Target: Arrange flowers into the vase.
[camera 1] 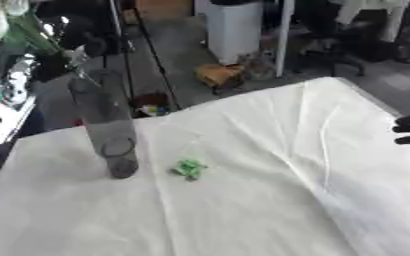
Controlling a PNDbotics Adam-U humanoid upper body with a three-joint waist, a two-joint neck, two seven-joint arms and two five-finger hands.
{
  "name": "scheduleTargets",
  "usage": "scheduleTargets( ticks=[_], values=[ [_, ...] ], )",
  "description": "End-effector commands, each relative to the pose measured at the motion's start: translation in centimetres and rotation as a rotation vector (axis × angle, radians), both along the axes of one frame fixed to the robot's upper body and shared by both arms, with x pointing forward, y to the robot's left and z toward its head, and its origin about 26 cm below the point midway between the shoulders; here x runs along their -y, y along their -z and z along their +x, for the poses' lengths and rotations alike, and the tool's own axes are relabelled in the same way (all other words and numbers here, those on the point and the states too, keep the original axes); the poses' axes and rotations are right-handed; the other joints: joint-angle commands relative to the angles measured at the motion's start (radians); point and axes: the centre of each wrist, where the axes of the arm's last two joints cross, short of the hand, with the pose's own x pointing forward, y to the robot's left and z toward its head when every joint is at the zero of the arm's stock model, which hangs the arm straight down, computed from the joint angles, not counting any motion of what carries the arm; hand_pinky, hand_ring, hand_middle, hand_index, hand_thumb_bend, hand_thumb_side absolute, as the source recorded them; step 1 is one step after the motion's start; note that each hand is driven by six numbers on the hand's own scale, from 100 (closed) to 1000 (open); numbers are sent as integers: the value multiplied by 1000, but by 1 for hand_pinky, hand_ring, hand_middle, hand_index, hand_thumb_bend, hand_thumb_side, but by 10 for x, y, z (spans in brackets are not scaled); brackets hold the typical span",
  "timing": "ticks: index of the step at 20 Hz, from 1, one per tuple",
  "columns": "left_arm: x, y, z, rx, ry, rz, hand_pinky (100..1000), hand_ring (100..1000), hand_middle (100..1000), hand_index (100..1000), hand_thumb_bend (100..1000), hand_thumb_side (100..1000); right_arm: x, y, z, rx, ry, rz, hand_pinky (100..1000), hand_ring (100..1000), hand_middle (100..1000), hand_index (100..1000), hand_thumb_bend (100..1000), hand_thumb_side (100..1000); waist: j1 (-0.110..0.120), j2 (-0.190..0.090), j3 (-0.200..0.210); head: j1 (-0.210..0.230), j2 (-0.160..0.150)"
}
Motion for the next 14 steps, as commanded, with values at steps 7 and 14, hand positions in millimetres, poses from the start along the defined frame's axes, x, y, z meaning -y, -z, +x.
scheduleTargets(
  ticks=[7,14],
  values=[
    [-17,-13,0,-38,-25,177,870,794,669,810,961,821,4,-14,0,33,3,-22,660,732,681,691,100,873,-3,-15,-4,-5,4],
    [-23,-12,1,-70,-46,243,874,806,689,810,981,791,5,-14,0,30,5,-21,659,732,681,690,100,873,-1,-16,-4,-10,7]
  ],
)
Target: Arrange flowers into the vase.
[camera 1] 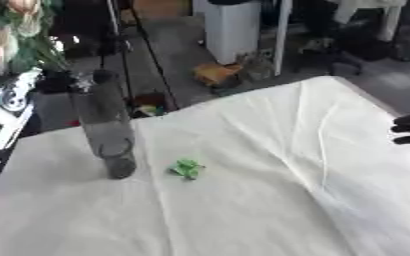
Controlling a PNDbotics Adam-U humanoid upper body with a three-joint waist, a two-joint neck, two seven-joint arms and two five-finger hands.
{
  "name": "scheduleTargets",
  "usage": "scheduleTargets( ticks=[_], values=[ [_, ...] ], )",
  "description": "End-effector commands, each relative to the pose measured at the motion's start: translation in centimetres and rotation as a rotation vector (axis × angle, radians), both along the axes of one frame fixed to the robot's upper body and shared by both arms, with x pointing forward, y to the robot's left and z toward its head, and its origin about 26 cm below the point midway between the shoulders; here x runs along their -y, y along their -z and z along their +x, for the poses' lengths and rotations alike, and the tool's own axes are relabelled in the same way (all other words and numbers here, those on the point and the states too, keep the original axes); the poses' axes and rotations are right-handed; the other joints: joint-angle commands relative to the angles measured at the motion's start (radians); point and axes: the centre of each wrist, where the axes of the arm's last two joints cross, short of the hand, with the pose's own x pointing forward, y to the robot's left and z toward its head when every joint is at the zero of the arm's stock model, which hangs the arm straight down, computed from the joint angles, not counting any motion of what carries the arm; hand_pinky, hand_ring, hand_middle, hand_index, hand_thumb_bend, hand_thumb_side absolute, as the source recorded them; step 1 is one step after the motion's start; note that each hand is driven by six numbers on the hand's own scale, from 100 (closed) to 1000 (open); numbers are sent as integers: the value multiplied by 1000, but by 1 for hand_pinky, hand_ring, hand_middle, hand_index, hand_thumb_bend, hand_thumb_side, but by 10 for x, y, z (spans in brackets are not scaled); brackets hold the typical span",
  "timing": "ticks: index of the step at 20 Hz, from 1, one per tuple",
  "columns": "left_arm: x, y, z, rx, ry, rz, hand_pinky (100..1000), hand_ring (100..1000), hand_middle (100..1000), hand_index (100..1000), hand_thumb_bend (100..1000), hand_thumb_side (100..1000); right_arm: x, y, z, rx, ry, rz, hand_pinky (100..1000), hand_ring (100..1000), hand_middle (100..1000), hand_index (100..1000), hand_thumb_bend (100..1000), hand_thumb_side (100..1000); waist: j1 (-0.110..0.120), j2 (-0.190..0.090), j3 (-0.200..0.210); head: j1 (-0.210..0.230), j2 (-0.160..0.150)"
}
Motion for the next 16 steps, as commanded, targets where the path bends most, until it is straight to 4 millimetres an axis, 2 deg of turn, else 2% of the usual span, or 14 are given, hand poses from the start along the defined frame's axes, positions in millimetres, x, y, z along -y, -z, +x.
scheduleTargets(
  ticks=[1,16],
  values=[
    [-13,-23,-4,42,-33,36,875,807,692,810,984,788,5,-14,0,34,6,-19,659,732,681,690,100,873,-6,-16,1,-3,5],
    [-19,-18,-2,-33,-61,166,887,839,749,840,1000,778,6,-12,-2,29,10,-16,657,731,680,690,100,872,-5,-18,-2,-8,5]
  ],
)
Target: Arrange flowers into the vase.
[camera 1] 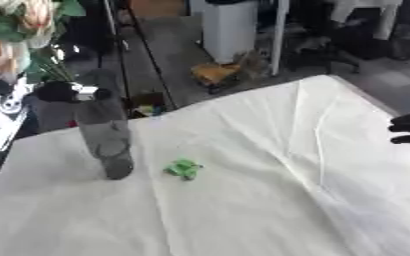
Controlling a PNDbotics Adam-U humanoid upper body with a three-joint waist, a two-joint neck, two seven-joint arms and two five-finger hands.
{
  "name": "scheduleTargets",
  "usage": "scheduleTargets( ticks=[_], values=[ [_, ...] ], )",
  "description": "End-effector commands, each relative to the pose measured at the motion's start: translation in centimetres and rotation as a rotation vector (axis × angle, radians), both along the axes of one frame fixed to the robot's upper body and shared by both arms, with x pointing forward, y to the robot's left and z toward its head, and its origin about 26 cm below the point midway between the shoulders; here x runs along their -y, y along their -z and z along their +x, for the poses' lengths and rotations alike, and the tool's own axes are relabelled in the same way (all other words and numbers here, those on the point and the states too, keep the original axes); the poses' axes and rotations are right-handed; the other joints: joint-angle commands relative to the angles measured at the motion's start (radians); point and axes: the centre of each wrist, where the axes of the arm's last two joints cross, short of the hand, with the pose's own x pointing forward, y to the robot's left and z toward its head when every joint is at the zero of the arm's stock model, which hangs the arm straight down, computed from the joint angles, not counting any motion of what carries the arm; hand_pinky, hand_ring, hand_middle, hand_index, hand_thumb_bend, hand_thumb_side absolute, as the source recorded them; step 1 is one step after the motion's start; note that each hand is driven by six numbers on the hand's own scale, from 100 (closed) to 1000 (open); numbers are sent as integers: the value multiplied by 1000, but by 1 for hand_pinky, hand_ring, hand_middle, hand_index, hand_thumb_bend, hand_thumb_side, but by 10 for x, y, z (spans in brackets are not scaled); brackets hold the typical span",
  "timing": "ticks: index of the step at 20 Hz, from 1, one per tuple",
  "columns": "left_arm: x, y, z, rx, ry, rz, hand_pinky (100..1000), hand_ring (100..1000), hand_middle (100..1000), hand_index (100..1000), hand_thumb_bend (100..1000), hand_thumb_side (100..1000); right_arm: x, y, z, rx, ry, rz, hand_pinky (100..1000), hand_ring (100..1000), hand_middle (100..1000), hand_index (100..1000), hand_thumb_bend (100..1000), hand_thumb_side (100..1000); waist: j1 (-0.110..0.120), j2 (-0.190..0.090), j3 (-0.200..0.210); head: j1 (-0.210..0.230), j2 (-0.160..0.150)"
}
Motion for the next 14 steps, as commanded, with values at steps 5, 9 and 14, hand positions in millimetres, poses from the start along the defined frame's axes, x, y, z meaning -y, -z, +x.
scheduleTargets(
  ticks=[5,9,14],
  values=[
    [-16,-21,-3,12,-23,41,880,841,746,843,1000,790,4,-14,0,35,6,-17,657,731,680,690,100,872,-6,-17,1,-5,4],
    [-17,-20,-3,0,-22,44,875,840,742,842,1000,799,4,-14,-1,34,6,-17,657,731,680,690,100,872,-7,-17,2,-6,4],
    [-20,-21,-4,-12,-17,52,872,840,741,843,1000,801,4,-13,-1,33,8,-16,656,731,680,690,100,871,-9,-19,5,-8,5]
  ],
)
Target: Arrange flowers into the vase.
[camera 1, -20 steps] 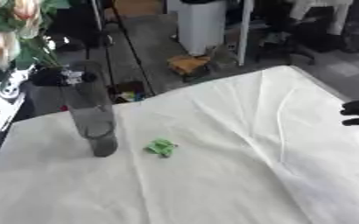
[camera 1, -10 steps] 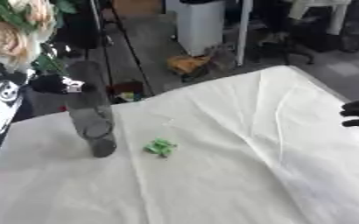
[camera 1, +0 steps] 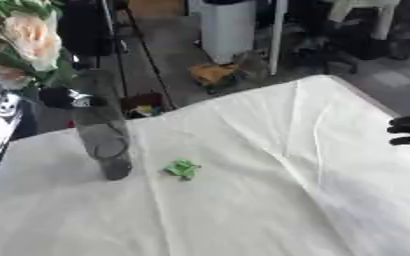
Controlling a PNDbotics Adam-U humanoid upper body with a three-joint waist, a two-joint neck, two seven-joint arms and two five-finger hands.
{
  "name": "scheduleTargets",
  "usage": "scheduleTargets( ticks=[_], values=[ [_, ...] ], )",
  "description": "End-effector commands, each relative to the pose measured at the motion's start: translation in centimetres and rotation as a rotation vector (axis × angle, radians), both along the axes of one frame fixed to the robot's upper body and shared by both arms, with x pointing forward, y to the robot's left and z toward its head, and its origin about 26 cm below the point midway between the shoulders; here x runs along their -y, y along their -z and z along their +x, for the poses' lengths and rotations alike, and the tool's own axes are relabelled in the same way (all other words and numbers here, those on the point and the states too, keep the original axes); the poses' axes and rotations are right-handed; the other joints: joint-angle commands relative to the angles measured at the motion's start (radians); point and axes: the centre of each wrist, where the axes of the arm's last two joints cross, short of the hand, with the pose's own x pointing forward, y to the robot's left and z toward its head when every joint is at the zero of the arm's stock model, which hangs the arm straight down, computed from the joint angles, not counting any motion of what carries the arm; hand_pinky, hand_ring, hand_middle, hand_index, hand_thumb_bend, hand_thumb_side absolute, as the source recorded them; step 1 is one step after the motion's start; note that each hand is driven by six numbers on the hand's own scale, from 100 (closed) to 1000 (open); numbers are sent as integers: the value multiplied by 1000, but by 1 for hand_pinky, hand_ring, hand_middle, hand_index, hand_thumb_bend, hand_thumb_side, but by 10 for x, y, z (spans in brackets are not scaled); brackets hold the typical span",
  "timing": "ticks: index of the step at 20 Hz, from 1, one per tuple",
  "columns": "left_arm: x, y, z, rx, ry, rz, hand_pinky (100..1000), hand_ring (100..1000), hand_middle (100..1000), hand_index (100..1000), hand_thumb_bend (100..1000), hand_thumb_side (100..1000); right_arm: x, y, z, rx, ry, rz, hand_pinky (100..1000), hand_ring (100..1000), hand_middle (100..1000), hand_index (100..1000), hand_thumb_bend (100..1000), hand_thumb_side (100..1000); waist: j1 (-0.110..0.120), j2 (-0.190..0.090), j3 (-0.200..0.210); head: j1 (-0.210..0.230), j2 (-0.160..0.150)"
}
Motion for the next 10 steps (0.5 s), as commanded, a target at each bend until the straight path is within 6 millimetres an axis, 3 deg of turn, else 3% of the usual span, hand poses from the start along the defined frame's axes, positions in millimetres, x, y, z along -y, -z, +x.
scheduleTargets(
  ticks=[1,10],
  values=[
    [-13,-21,-4,32,-19,23,872,840,742,843,1000,800,4,-14,0,37,8,-16,656,731,680,690,100,871,-9,-19,3,-4,5],
    [-17,-21,-6,17,-14,50,870,842,744,843,1000,798,3,-13,-1,34,9,-16,655,731,680,690,100,870,-11,-25,9,-8,6]
  ],
)
